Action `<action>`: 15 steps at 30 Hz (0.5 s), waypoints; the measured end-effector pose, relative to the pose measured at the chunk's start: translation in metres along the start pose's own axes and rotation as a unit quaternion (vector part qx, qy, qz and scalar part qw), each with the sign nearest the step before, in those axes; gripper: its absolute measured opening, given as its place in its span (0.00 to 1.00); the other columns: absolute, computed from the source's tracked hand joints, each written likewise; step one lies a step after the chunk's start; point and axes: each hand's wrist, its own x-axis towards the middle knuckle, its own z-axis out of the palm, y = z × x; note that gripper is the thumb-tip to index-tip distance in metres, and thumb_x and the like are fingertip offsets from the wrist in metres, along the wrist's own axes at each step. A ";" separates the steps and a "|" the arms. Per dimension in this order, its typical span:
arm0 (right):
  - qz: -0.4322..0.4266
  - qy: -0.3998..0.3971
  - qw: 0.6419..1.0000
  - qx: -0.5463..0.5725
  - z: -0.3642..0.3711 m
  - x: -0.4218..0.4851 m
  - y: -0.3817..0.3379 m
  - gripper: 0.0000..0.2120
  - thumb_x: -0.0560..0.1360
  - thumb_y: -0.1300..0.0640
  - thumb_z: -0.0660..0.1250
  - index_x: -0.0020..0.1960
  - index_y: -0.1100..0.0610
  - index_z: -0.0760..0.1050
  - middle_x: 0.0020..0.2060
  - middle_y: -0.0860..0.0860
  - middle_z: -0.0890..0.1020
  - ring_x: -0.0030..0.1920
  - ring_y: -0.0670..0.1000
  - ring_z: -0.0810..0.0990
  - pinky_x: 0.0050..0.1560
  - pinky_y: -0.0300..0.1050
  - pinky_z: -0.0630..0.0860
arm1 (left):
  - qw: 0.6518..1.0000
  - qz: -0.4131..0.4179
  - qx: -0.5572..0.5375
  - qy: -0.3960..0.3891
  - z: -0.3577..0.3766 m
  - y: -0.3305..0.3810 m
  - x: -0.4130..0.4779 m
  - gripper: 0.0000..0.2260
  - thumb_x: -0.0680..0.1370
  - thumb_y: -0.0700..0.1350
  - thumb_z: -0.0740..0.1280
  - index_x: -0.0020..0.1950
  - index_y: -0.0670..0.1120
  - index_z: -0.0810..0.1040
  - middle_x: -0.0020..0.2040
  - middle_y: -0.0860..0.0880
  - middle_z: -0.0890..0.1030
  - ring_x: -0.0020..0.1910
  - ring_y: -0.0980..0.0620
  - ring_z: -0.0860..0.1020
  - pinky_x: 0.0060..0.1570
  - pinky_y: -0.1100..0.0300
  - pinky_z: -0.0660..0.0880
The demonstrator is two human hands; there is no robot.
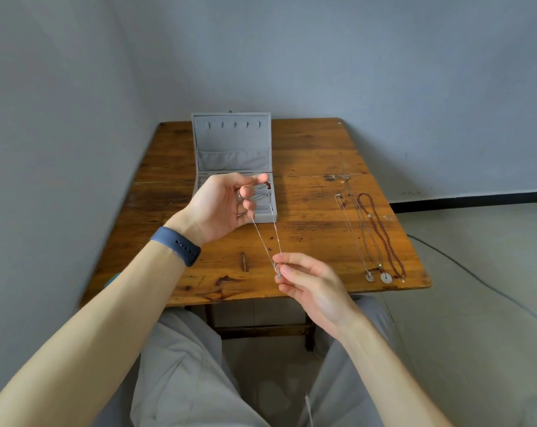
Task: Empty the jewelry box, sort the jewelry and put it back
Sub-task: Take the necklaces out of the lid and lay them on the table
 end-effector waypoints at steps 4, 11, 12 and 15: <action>0.009 -0.011 1.000 0.016 0.001 0.001 0.000 0.11 0.75 0.60 0.70 0.57 0.56 0.83 0.48 0.51 0.84 0.50 0.50 0.82 0.52 0.44 0.78 | 1.000 0.004 0.012 0.010 -0.002 0.001 0.001 0.12 0.79 0.43 0.62 0.61 0.46 0.80 0.32 0.55 0.69 0.32 0.55 0.69 0.41 0.59 0.69; 0.018 -0.011 1.000 -0.011 0.001 -0.001 0.001 0.08 0.76 0.59 0.70 0.54 0.53 0.84 0.46 0.51 0.83 0.50 0.50 0.82 0.52 0.43 0.78 | 1.000 0.006 0.010 0.019 -0.005 0.003 0.001 0.12 0.79 0.43 0.63 0.59 0.46 0.81 0.32 0.54 0.69 0.32 0.55 0.70 0.42 0.59 0.69; 0.017 -0.008 1.000 -0.012 0.000 -0.001 0.002 0.08 0.77 0.59 0.70 0.54 0.53 0.84 0.46 0.51 0.83 0.50 0.51 0.82 0.52 0.43 0.78 | 1.000 0.008 0.011 0.021 -0.006 0.004 0.001 0.12 0.79 0.43 0.63 0.59 0.46 0.81 0.33 0.54 0.69 0.32 0.55 0.70 0.42 0.59 0.69; 0.018 0.001 1.000 -0.002 -0.003 0.000 0.003 0.07 0.79 0.58 0.69 0.54 0.53 0.83 0.48 0.51 0.83 0.52 0.53 0.82 0.53 0.45 0.79 | 0.999 0.016 0.013 0.025 -0.005 0.005 0.000 0.10 0.79 0.43 0.62 0.56 0.47 0.81 0.33 0.54 0.69 0.32 0.55 0.70 0.41 0.59 0.69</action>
